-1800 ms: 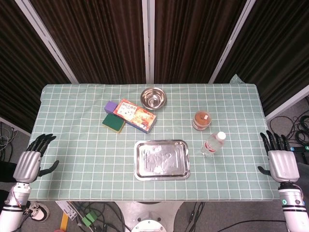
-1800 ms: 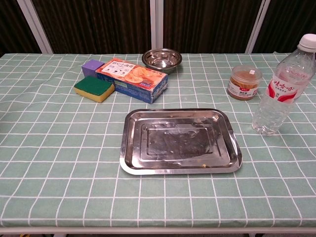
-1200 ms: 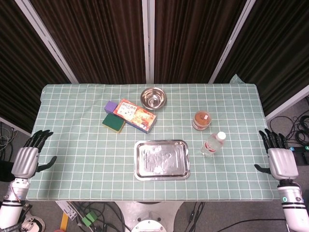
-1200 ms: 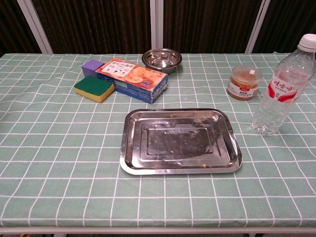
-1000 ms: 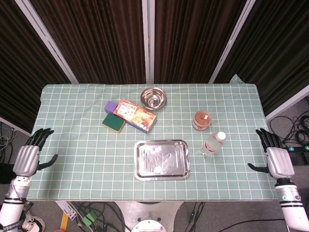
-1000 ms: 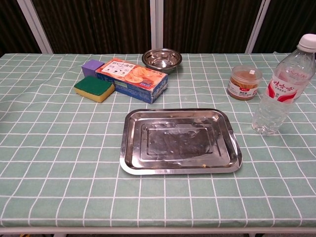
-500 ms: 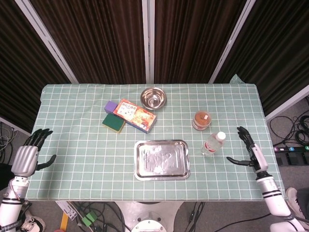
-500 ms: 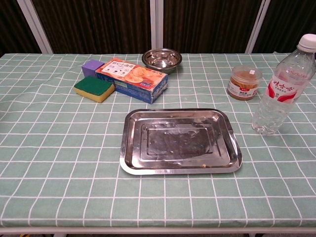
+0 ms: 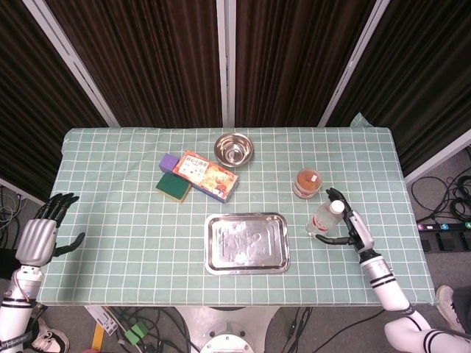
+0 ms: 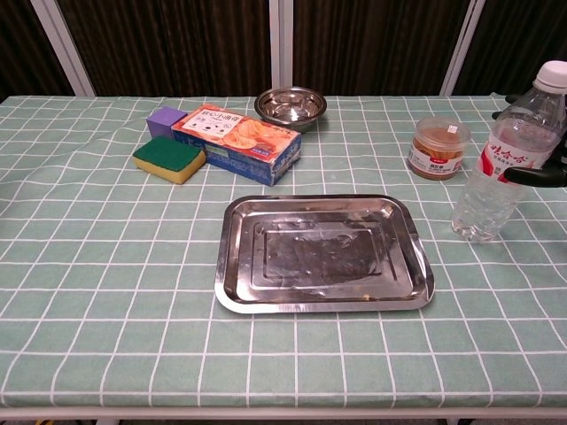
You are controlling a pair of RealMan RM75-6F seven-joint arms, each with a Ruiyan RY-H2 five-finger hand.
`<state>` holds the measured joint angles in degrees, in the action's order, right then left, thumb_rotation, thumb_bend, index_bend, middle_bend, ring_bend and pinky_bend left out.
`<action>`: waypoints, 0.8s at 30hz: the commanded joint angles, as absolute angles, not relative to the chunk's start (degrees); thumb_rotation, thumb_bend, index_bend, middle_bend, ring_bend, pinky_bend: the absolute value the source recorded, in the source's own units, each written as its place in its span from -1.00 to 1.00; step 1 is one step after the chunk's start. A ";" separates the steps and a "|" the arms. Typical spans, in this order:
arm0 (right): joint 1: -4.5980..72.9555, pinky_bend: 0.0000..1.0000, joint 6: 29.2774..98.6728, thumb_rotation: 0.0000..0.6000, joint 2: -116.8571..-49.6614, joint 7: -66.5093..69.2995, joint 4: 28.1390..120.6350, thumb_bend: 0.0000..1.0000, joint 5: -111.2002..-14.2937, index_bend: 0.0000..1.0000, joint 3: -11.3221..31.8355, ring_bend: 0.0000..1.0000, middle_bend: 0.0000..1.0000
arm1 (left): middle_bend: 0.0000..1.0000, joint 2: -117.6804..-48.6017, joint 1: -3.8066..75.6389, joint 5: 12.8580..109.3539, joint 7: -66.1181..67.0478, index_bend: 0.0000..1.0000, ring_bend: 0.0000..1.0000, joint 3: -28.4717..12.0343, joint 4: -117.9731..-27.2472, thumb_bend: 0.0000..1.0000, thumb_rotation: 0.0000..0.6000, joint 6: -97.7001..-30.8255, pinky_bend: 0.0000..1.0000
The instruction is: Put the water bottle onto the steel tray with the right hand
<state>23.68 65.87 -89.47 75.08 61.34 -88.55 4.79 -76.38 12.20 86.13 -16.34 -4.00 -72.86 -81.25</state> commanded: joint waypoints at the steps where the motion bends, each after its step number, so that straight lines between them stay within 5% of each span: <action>1: 24.98 -0.98 63.89 1.00 -90.76 75.30 59.96 -1.00 -87.47 -0.99 5.33 -1.00 -0.77 | -0.59 -76.41 12.14 86.10 -16.61 -0.63 -0.78 -3.78 -72.47 -0.38 0.88 -81.03 -0.61; 3: 25.84 -0.87 62.83 1.00 -91.51 75.31 59.29 -1.00 -87.10 -0.87 5.58 -0.92 -0.63 | -0.59 -76.39 12.11 86.00 -16.91 -0.63 -0.78 -3.70 -72.28 -0.38 0.88 -80.87 -0.61; 8: 27.16 -0.50 61.74 1.00 -92.95 73.55 58.84 -1.00 -86.08 -0.20 6.39 -0.57 -0.28 | -0.59 -76.19 12.19 85.99 -17.28 -0.63 -0.78 -3.78 -72.15 -0.38 0.88 -80.88 -0.61; 12: 27.72 -0.34 61.50 1.00 -92.79 71.74 59.51 -0.80 -85.94 0.16 6.49 -0.40 -0.07 | -0.59 -76.14 12.09 85.97 -17.59 -0.63 -0.78 -3.75 -72.29 -0.38 0.88 -81.03 -0.61; 24: 26.28 -0.29 69.41 1.00 -83.57 62.15 74.20 -0.61 -85.01 0.36 10.99 -0.34 0.08 | -0.59 -76.27 12.21 86.37 -17.77 -0.63 -0.78 -3.65 -73.13 -0.38 0.86 -81.26 -0.61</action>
